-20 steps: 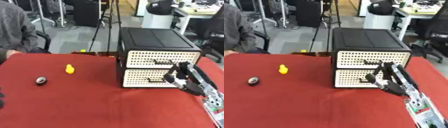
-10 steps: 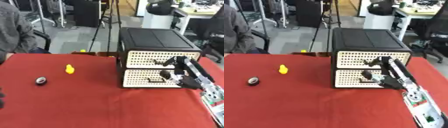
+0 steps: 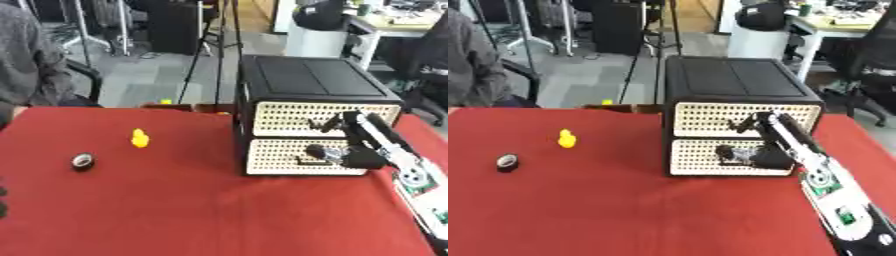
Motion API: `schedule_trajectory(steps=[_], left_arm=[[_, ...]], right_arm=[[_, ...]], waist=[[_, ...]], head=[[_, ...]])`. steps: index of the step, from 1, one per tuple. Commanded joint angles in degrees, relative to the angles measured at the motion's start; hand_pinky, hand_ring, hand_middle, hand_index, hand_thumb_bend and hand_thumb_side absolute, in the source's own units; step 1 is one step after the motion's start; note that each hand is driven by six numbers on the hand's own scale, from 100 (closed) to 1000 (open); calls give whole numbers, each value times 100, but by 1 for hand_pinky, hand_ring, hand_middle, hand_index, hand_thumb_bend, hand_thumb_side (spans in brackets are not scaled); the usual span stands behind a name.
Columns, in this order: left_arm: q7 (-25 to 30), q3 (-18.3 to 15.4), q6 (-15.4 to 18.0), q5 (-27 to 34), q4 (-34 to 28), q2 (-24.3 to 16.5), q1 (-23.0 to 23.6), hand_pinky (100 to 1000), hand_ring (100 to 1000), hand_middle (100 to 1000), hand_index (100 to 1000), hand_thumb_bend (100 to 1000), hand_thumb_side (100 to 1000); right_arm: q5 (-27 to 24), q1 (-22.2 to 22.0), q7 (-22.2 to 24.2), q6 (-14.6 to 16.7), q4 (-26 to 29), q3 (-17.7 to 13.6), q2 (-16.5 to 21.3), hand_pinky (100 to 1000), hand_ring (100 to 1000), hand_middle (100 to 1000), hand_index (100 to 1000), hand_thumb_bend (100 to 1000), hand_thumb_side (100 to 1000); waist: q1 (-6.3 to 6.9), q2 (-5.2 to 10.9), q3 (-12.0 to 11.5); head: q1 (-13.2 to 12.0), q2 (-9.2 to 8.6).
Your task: Pick up objects from table and place into drawer.
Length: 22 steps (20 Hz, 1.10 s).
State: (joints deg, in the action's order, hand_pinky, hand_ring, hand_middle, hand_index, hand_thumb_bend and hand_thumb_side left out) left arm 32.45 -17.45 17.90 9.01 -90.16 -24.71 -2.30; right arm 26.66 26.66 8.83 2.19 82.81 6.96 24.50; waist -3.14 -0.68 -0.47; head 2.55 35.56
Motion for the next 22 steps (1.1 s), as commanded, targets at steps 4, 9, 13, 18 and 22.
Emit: schedule_trajectory(steps=[4, 9, 13, 18, 22], left_arm=[[21, -5, 16, -4, -57, -134, -36, 534, 551, 611, 812, 166, 908], [18, -7, 13, 4, -59, -135, -39, 534, 551, 612, 812, 166, 907], [16, -7, 13, 3, -59, -133, -37, 533, 551, 612, 812, 166, 907], [17, -6, 14, 3, -56, -132, -36, 533, 551, 613, 812, 166, 908], [18, -5, 16, 6, -54, -134, -37, 533, 551, 613, 812, 166, 906]], right_arm=[[288, 261, -47, -30, -298, -114, 156, 253, 100, 100, 602, 857, 673], [413, 346, -43, -57, -590, -136, 137, 256, 100, 100, 608, 873, 642], [519, 388, -64, -63, -777, -162, 121, 257, 100, 100, 612, 876, 635], [589, 441, -146, -63, -861, -200, 116, 253, 100, 100, 621, 848, 669], [603, 493, -217, -71, -840, -236, 131, 249, 100, 100, 626, 872, 661]], waist=[[36, 59, -18], [38, 61, -31], [41, 60, -35], [44, 61, -32], [46, 64, -29]], head=[[6, -29], [-4, -31], [-11, -27], [-17, -20], [-26, -22]])
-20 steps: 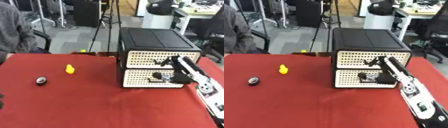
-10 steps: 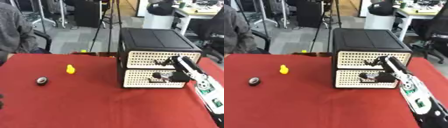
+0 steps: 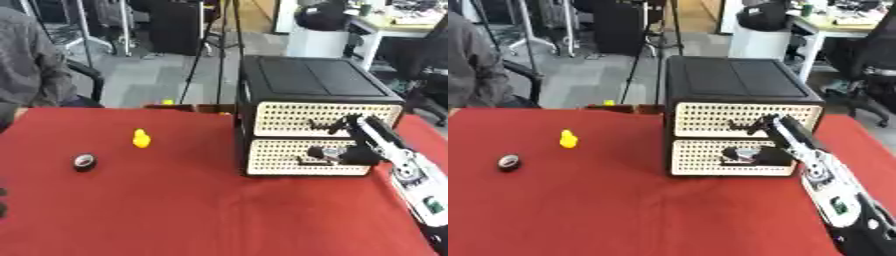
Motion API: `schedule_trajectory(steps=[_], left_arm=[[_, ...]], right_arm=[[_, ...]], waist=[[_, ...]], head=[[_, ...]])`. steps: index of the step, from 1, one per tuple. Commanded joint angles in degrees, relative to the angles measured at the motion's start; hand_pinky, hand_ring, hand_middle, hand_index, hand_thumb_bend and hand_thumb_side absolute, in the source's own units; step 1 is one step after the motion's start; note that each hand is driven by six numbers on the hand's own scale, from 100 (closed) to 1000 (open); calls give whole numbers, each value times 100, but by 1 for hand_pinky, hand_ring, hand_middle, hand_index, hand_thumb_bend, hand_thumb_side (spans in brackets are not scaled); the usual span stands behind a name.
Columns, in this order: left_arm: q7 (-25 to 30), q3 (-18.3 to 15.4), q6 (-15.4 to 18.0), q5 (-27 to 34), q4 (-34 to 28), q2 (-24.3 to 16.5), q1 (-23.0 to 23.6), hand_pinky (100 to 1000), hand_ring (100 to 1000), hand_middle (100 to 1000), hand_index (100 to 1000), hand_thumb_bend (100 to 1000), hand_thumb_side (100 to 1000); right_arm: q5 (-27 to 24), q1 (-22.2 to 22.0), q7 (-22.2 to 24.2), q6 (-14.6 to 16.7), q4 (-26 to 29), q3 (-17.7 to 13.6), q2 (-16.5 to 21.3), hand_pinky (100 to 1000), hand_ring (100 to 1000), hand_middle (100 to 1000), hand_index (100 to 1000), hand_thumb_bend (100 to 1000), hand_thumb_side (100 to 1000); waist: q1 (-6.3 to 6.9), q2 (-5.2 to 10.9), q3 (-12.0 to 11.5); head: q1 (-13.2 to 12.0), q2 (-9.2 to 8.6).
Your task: Pick up objects from table and place into drawer.
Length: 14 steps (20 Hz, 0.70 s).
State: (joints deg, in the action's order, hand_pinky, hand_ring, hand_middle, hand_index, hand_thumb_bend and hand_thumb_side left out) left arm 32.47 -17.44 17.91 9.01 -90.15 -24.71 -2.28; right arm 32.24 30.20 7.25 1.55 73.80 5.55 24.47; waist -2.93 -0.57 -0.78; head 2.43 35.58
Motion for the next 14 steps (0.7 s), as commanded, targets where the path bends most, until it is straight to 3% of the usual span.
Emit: schedule_trajectory(steps=[1, 14], left_arm=[[16, -6, 16, 8, -55, -135, -39, 533, 551, 613, 812, 166, 906], [17, -7, 19, 6, -52, -134, -32, 532, 551, 614, 812, 165, 907]], right_arm=[[47, 151, -73, -8, 71, -100, 137, 248, 100, 100, 627, 871, 665], [97, 287, -125, -72, 71, -145, 198, 244, 100, 100, 632, 873, 675]], waist=[[25, 54, 3], [29, 57, 11]], head=[[-13, -24], [-19, -30]])
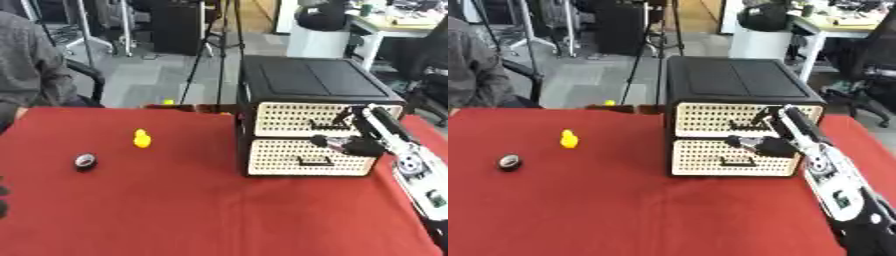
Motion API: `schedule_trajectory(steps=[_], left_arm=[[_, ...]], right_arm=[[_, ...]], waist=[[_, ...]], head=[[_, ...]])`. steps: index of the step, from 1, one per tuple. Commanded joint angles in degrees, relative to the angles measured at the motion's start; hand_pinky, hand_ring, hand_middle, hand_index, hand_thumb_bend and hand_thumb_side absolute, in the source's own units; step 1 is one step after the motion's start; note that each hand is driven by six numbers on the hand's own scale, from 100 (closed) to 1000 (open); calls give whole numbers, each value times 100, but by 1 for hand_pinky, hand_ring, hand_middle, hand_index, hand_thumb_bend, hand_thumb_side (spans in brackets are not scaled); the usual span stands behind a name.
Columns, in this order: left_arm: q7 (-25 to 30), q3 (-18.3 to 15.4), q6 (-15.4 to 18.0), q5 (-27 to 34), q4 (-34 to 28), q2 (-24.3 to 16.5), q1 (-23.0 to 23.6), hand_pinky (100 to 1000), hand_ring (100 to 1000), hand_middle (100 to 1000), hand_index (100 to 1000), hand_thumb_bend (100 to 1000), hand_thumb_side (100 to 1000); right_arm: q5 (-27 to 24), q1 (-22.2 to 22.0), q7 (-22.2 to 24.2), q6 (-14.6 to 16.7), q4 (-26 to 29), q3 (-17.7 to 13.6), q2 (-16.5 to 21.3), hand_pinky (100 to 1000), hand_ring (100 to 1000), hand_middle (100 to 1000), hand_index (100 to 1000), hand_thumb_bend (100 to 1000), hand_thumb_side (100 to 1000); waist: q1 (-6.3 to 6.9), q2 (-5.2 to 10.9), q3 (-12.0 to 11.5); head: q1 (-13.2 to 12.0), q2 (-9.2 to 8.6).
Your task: Pick up objects from table and place into drawer.
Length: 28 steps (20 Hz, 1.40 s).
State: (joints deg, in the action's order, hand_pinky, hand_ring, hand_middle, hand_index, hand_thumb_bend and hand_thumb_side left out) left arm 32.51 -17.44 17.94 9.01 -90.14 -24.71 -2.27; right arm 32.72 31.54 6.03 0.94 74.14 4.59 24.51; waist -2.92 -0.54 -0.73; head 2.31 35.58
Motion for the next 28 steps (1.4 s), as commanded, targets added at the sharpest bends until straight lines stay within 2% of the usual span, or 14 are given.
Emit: schedule_trajectory(steps=[1, 6, 14, 19, 28], left_arm=[[14, -7, 17, 8, -53, -135, -32, 532, 551, 614, 812, 165, 908], [25, 2, 22, 2, -47, -126, -27, 532, 552, 615, 812, 166, 911], [29, 6, 33, -7, -40, -120, -19, 532, 552, 615, 813, 166, 912], [34, 8, 33, -8, -40, -119, -16, 532, 552, 616, 813, 166, 913], [40, 6, 26, -12, -38, -116, -19, 532, 553, 616, 813, 167, 914]], right_arm=[[62, 171, 5, -11, 3, -45, 189, 245, 100, 100, 632, 874, 672], [233, 303, 126, 17, -288, 26, 158, 239, 100, 100, 617, 892, 652], [1171, 499, 235, 237, -494, 84, 121, 210, 100, 100, 580, 911, 684], [1341, 524, 262, 294, -536, 94, 102, 208, 100, 100, 574, 915, 682], [1454, 518, 353, 340, -524, 113, 103, 195, 100, 100, 465, 908, 684]], waist=[[30, 54, 5], [36, 54, 1], [43, 51, -3], [42, 52, -7], [36, 50, -17]], head=[[-5, -30], [7, -24], [16, -8], [22, -16], [26, -1]])
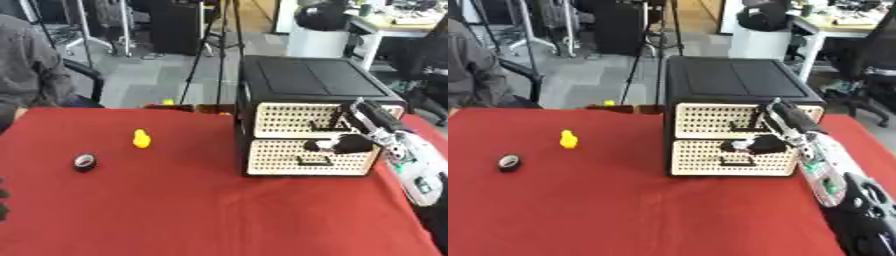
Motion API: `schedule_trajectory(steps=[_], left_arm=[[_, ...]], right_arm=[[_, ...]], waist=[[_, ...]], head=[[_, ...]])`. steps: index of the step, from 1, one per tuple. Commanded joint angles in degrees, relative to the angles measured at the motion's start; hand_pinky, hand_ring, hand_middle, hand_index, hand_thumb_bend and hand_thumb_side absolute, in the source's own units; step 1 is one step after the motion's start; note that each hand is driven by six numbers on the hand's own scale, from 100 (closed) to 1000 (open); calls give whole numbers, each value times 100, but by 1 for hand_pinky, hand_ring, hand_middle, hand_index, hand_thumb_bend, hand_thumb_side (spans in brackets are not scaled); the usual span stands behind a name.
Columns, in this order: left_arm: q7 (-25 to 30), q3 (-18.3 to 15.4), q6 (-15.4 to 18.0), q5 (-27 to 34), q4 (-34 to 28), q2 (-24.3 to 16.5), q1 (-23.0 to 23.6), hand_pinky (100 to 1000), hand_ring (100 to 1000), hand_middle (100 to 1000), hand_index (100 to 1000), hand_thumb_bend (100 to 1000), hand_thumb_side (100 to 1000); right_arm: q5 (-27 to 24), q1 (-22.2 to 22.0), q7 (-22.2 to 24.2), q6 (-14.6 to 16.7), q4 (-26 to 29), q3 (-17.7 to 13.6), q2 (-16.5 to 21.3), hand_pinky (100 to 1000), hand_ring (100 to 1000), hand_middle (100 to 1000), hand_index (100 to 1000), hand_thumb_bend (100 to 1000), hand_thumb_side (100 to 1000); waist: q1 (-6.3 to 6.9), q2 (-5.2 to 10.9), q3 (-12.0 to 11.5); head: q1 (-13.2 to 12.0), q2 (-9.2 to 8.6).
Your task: Pick up objects from table and place into drawer.
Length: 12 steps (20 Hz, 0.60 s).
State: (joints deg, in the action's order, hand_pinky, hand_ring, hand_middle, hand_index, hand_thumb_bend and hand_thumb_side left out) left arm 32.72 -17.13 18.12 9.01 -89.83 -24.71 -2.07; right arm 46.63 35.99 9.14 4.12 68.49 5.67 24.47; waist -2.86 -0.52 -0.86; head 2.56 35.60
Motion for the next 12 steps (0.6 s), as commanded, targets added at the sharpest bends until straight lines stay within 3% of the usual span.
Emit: schedule_trajectory(steps=[1, 12], left_arm=[[19, -24, 7, -11, -70, -117, -39, 532, 553, 616, 813, 167, 914], [21, -24, 7, -9, -70, -114, -40, 531, 554, 617, 813, 167, 914]], right_arm=[[70, 70, 55, 22, 45, 5, 107, 195, 100, 100, 461, 908, 684], [162, 20, 211, 27, 114, 17, 108, 187, 100, 100, 412, 902, 679]], waist=[[30, 48, -3], [35, 46, 4]], head=[[1, -4], [6, 0]])
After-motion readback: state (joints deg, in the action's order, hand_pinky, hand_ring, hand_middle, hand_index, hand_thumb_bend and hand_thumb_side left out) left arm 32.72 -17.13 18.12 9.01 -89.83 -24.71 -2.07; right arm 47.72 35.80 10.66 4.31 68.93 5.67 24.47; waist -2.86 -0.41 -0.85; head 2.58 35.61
